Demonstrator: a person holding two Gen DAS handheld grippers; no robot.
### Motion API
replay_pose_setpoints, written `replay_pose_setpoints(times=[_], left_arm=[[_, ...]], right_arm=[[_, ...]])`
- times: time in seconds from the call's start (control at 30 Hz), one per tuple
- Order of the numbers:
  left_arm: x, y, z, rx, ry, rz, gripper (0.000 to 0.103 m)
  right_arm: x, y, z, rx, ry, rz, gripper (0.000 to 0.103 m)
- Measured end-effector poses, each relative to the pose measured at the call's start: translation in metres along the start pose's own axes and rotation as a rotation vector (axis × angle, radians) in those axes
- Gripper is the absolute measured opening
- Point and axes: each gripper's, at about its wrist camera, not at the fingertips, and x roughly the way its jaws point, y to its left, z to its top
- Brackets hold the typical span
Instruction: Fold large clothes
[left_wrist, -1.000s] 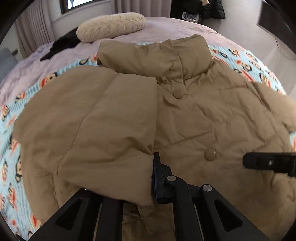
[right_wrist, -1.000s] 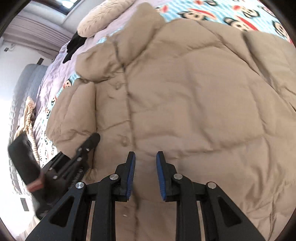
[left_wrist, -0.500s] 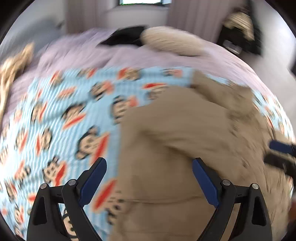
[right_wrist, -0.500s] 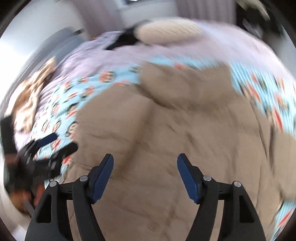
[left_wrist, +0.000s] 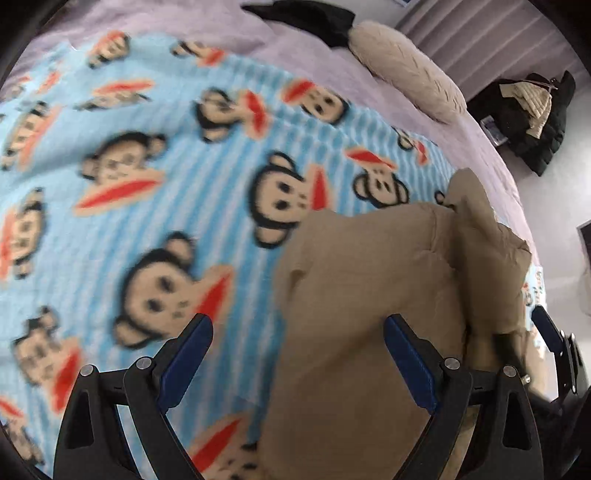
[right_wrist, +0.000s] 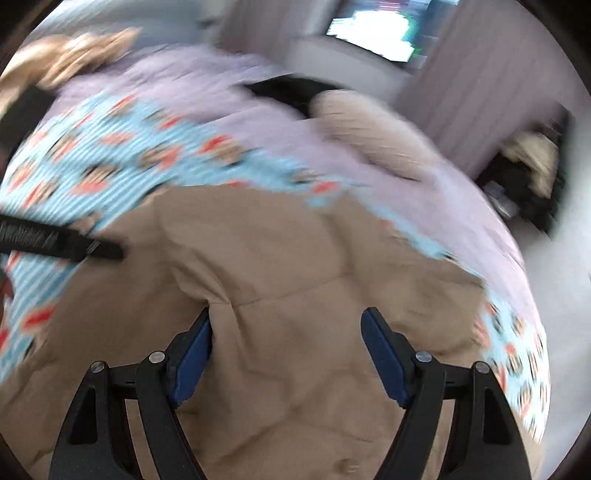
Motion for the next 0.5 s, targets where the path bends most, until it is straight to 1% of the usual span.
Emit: replay_pose_setpoints(times=[0.03, 0.07, 0.1, 0.13, 0.17, 0.2, 0.23, 0.3, 0.33, 0.37, 0.4, 0.43, 0.47, 0.5], left_arm=[[0.007, 0.000, 0.004, -0.018, 0.022, -0.020, 0.095], [0.012, -0.002, 0.005, -0.043, 0.041, -0.038, 0.094], [0.018, -0.001, 0.008, -0.071, 0.050, -0.049, 0.094], [0.019, -0.002, 0.011, -0.095, 0.040, -0.058, 0.090], [0.018, -0.004, 0.012, -0.108, 0.025, -0.087, 0.070], [0.017, -0.006, 0.013, -0.113, 0.027, -0.121, 0.062], [0.017, -0.009, 0.014, -0.117, 0.032, -0.138, 0.060], [0.015, -0.015, 0.014, -0.082, 0.028, -0.121, 0.060], [0.016, -0.017, 0.014, -0.070, 0.033, -0.114, 0.060], [0.018, -0.016, 0.015, -0.070, 0.039, -0.109, 0.060], [0.018, -0.015, 0.016, -0.086, 0.038, -0.114, 0.060], [0.018, -0.016, 0.018, -0.099, 0.029, -0.118, 0.056], [0.012, -0.016, 0.018, -0.104, 0.001, -0.117, 0.031], [0.001, -0.022, 0.017, -0.079, -0.044, -0.103, 0.022]], right_arm=[[0.000, -0.010, -0.001, 0.048, -0.003, -0.012, 0.082], [-0.001, -0.029, -0.004, 0.118, 0.004, -0.018, 0.082], [0.000, -0.053, -0.013, 0.217, 0.020, -0.003, 0.082], [0.002, -0.069, -0.020, 0.284, 0.036, 0.016, 0.082], [0.003, -0.081, -0.026, 0.331, 0.052, 0.034, 0.082], [0.009, -0.098, -0.037, 0.411, 0.090, 0.080, 0.082], [0.012, -0.110, -0.047, 0.468, 0.121, 0.120, 0.082], [0.021, -0.128, -0.065, 0.565, 0.187, 0.193, 0.082], [0.025, -0.137, -0.074, 0.626, 0.210, 0.256, 0.082], [0.027, -0.144, -0.081, 0.680, 0.217, 0.310, 0.082], [0.030, -0.152, -0.088, 0.761, 0.220, 0.374, 0.082], [0.033, -0.159, -0.092, 0.826, 0.223, 0.412, 0.082], [0.037, -0.166, -0.094, 0.874, 0.223, 0.438, 0.082], [0.042, -0.174, -0.097, 0.945, 0.225, 0.471, 0.081]])
